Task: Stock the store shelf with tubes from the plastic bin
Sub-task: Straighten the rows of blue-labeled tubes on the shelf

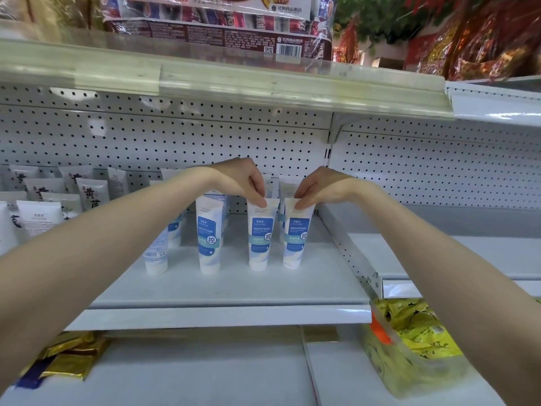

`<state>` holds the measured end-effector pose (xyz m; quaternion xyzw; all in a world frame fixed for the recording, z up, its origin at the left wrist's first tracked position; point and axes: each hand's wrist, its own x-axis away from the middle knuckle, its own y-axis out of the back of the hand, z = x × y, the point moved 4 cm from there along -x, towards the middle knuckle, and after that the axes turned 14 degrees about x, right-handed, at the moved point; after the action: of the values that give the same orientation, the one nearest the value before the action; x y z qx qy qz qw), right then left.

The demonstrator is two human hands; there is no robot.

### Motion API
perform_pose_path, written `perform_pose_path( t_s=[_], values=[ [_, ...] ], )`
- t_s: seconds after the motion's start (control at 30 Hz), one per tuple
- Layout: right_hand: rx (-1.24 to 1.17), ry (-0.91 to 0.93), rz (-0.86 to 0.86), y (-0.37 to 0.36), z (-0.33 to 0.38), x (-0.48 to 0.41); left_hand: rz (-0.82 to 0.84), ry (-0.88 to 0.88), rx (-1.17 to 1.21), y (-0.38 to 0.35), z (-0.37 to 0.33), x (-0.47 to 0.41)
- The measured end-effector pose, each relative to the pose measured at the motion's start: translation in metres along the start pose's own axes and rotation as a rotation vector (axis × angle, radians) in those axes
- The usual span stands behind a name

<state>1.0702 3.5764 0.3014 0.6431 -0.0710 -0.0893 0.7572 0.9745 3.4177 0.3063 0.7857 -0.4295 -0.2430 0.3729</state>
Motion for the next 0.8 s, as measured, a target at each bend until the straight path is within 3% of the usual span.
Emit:
perform_pose_path(
  t_s=[0.37,0.8],
  values=[
    [-0.014,0.147,-0.002,0.035,0.04,-0.029,-0.104,0.052,0.006,0.055,0.011,0.02],
    [-0.005,0.191,0.008,0.017,0.115,-0.107,-0.236,0.154,-0.004,0.116,0.096,0.03]
  ],
)
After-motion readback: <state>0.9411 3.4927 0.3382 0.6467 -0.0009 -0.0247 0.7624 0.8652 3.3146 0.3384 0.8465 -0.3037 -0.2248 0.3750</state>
